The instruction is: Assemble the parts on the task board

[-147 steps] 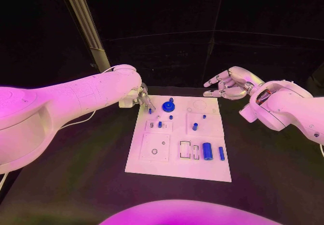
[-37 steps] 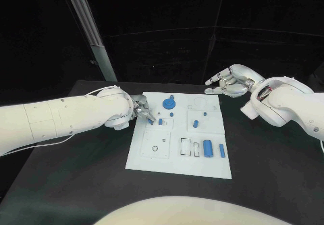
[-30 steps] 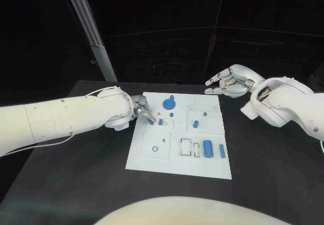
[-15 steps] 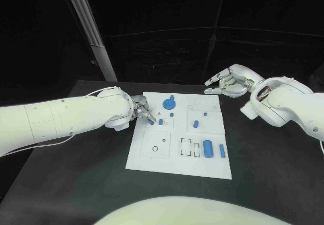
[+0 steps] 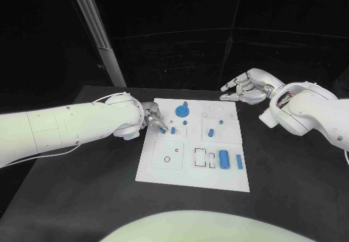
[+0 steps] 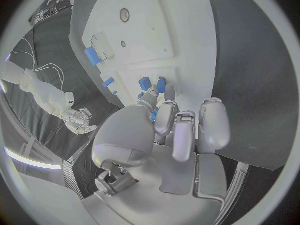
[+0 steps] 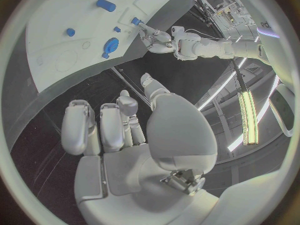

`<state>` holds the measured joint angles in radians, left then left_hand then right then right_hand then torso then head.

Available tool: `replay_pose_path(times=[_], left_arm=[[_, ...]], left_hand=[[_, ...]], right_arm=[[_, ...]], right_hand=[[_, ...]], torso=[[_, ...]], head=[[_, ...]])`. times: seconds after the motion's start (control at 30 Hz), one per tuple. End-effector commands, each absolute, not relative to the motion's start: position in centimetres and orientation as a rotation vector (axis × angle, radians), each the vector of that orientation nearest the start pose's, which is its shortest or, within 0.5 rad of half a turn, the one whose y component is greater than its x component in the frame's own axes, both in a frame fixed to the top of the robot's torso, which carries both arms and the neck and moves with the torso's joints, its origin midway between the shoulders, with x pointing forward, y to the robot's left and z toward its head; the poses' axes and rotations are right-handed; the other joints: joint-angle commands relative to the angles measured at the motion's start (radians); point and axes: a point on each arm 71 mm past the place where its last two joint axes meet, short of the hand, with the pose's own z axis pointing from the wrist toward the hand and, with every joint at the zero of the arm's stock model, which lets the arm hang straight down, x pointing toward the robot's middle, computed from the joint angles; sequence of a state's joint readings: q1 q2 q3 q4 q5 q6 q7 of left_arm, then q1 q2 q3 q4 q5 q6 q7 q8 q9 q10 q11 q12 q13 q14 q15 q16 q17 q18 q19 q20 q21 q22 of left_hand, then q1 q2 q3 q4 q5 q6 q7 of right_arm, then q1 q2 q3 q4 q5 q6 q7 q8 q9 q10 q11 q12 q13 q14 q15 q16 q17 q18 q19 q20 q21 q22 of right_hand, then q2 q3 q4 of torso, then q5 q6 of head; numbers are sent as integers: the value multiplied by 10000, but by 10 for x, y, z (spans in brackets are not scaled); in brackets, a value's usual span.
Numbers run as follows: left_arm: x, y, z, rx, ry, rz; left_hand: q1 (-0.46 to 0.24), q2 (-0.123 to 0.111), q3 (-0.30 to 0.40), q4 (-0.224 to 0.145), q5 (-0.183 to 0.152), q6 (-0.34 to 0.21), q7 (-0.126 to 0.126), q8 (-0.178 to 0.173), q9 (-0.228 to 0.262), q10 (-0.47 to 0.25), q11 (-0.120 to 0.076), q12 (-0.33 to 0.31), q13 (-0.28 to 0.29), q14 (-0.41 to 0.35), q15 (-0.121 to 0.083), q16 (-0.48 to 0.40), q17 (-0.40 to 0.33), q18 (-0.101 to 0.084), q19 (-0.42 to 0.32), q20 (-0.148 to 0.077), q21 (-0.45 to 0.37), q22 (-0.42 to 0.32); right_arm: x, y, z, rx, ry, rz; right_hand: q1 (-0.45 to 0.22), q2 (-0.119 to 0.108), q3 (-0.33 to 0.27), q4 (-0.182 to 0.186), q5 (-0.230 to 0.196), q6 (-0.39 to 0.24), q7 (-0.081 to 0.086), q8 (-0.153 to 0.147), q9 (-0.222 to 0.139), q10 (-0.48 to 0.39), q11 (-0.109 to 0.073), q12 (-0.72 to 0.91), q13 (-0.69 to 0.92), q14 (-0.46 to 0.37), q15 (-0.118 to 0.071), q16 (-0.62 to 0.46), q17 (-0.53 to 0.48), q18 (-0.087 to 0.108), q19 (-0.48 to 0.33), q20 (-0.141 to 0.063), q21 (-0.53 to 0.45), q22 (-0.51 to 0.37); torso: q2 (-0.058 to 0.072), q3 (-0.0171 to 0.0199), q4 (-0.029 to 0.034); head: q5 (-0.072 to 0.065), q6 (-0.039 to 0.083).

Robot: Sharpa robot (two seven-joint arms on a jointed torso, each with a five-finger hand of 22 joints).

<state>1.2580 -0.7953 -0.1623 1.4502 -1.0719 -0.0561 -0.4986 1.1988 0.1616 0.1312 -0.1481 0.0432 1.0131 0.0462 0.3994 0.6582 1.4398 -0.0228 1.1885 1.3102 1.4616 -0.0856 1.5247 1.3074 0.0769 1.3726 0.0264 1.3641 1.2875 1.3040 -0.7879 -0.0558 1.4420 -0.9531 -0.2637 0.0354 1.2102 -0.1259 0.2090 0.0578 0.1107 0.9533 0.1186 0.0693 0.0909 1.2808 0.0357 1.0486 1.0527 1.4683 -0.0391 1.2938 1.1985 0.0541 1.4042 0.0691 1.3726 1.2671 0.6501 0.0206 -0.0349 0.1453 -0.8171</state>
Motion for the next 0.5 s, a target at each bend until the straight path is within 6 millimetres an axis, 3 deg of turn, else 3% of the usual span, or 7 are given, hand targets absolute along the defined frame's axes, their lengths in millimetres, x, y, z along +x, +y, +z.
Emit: replay_pose_path(times=[0.03, 0.5], left_arm=[[487, 221, -238, -2486, 22268, -3404], [489, 220, -240, -2439, 22456, -3195]], left_hand=[[6, 62, 1488, -1419, 64, 83, -82, 37, 768, 120, -88, -55, 492, 942, -58, 39, 1996, -24, 40, -29, 17, -11], [-114, 8, 1505, -1378, 58, 72, -80, 46, 785, 124, -81, -77, 476, 941, -61, 36, 1991, -21, 27, -35, 3, -23]], right_arm=[[515, -193, -145, 1887, 17031, 9743], [515, -193, -145, 1886, 17031, 9743]], right_hand=[[-49, -74, -5, 74, 8, 26, 11, -40, 9, -1, -2, 50, 9, 182, -11, -32, 12, 155, -4, 20, -57, 11], [-49, -74, -5, 74, 8, 26, 11, -40, 9, -1, -2, 50, 9, 182, -11, -32, 12, 155, -4, 20, -57, 11]], torso=[[-1, -2, -3], [0, -3, -3]], head=[[-8, -3], [-27, -27]])
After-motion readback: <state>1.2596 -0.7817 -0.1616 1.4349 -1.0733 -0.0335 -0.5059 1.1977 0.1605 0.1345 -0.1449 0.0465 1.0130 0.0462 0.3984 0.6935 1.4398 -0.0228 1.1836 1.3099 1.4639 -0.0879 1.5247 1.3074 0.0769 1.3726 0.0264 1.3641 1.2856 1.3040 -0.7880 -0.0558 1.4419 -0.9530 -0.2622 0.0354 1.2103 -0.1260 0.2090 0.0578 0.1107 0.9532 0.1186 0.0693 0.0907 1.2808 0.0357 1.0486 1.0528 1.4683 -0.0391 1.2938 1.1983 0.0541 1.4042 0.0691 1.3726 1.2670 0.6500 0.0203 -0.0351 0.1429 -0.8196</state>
